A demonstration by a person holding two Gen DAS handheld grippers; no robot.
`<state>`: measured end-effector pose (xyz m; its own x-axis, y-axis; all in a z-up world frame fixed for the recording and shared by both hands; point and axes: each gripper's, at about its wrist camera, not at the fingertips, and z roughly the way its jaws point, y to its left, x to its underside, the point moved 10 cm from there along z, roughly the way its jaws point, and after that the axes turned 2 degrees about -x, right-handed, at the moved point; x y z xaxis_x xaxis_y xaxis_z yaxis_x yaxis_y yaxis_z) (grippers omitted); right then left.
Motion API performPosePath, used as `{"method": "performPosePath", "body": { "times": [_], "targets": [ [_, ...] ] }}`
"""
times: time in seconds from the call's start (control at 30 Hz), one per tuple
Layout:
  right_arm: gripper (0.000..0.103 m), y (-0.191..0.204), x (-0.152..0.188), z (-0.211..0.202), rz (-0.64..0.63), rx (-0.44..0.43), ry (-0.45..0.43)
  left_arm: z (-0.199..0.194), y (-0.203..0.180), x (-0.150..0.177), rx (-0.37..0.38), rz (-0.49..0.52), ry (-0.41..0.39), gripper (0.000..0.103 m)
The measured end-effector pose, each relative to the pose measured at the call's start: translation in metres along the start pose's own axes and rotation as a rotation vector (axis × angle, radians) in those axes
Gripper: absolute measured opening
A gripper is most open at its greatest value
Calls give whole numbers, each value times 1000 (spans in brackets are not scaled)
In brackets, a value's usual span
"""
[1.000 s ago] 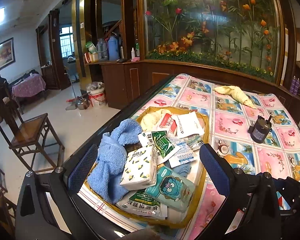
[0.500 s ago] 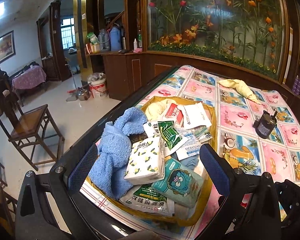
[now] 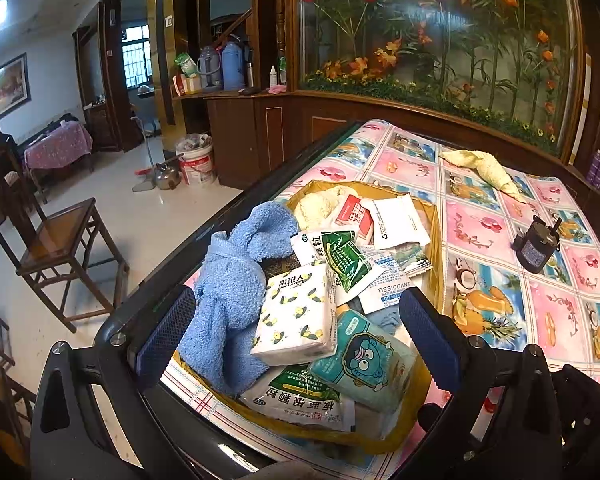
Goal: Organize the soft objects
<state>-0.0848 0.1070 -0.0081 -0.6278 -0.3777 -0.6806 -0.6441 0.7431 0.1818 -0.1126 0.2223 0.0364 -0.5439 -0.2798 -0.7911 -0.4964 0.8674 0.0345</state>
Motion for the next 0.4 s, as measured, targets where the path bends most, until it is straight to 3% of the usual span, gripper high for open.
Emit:
{"method": "performPosePath", "body": {
  "times": [0.4],
  "targets": [
    [73, 6, 3, 5, -18, 3, 8, 6, -5, 5, 21, 13, 45, 103]
  ]
}}
